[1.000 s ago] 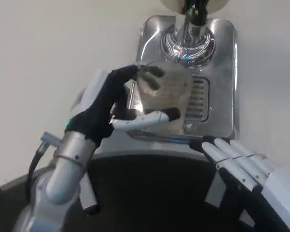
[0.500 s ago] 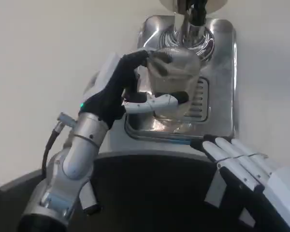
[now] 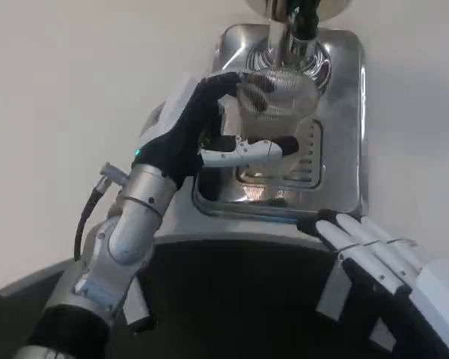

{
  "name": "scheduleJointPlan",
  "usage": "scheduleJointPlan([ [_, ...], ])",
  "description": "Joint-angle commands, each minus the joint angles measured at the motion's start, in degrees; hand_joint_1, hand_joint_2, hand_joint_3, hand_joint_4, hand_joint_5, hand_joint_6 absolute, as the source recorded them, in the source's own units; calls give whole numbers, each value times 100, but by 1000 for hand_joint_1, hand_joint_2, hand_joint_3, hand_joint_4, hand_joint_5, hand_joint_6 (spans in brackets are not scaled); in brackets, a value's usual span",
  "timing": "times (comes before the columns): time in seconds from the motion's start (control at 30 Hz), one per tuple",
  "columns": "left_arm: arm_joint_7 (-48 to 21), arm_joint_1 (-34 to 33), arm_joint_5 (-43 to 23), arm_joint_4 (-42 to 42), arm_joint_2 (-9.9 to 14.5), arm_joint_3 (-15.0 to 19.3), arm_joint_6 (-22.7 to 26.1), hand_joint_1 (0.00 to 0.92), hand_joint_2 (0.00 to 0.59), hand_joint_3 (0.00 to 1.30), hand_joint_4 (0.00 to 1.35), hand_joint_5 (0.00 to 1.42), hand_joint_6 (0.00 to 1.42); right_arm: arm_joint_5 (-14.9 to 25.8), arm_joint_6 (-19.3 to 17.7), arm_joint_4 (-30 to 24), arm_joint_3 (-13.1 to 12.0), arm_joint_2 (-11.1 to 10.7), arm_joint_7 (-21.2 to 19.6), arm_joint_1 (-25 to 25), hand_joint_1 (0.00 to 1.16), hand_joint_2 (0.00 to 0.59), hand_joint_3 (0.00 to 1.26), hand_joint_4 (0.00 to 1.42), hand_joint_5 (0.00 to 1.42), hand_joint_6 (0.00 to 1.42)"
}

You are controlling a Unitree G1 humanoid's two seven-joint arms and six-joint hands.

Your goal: Grasp the cup under the faucet to collect the drink, then remove the cup.

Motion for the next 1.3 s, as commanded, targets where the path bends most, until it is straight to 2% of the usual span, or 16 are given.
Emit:
scheduleJointPlan([
  [0.03, 315, -127, 54, 248, -11, -20, -67, 667, 112, 1045, 1111, 1379, 1424, -24, 46, -83, 1, 19, 78, 43, 610, 337, 110, 65, 82, 196],
  [0.1, 354, -140, 21, 295, -32, -9, -93, 627, 111, 963, 1057, 1311, 1424, -20, 59, -91, -4, 21, 84, 51, 610, 337, 108, 65, 83, 196],
  [0.17, 392, -134, 33, 277, -26, -27, -126, 551, 105, 794, 926, 1212, 1414, -21, 66, -93, -4, 27, 81, 65, 609, 337, 109, 64, 83, 196],
  [0.33, 343, -121, 69, 199, 12, -84, -136, 333, 63, 378, 453, 855, 1057, 3, 98, -108, 22, 37, 97, 28, 613, 345, 113, 64, 84, 196],
  [0.43, 318, -75, 132, 96, 88, -158, -176, 276, 46, 260, 317, 750, 938, 31, 139, -79, -5, 22, 114, -20, 618, 343, 114, 64, 84, 196],
  [0.63, 333, 32, 197, -108, 143, -248, -100, 249, 39, 202, 231, 659, 801, 16, 190, -25, 62, 10, 134, -102, 629, 344, 115, 64, 85, 196],
  [0.7, 317, 60, 184, -167, 146, -233, -90, 226, 26, 131, 129, 493, 549, 8, 209, -5, 85, 6, 138, -129, 633, 345, 115, 64, 85, 196],
  [0.73, 307, 73, 176, -197, 148, -226, -83, 186, 17, 100, 87, 425, 423, 2, 213, 3, 91, 2, 137, -139, 634, 345, 115, 64, 86, 196],
  [0.77, 293, 118, 131, -279, 148, -190, -67, 153, 13, 81, 59, 375, 355, 2, 215, 16, 94, -2, 134, -152, 636, 346, 115, 64, 86, 196],
  [0.9, 239, 427, -103, -835, 167, 32, 85, 20, 0, 2, 0, 246, 210, 0, 231, 61, 109, -9, 128, -187, 644, 346, 115, 76, 86, 196],
  [1.0, 128, 702, -395, -1281, 139, 244, 271, 0, 3, 0, 0, 189, 146, -3, 269, 71, 128, -4, 123, -220, 646, 346, 115, 76, 88, 196],
  [1.13, 54, 1239, -1196, -2249, -99, 783, 623, 0, 101, 0, 0, 134, 115, 3, 347, 95, 162, 30, 113, -285, 630, 339, 115, 84, 98, 196],
  [1.3, -220, 1483, -1708, -3148, -188, 979, 1088, 0, 162, 0, 0, 18, 3, -2, 431, 134, 187, 30, 109, -370, 596, 340, 105, 84, 109, 196],
])
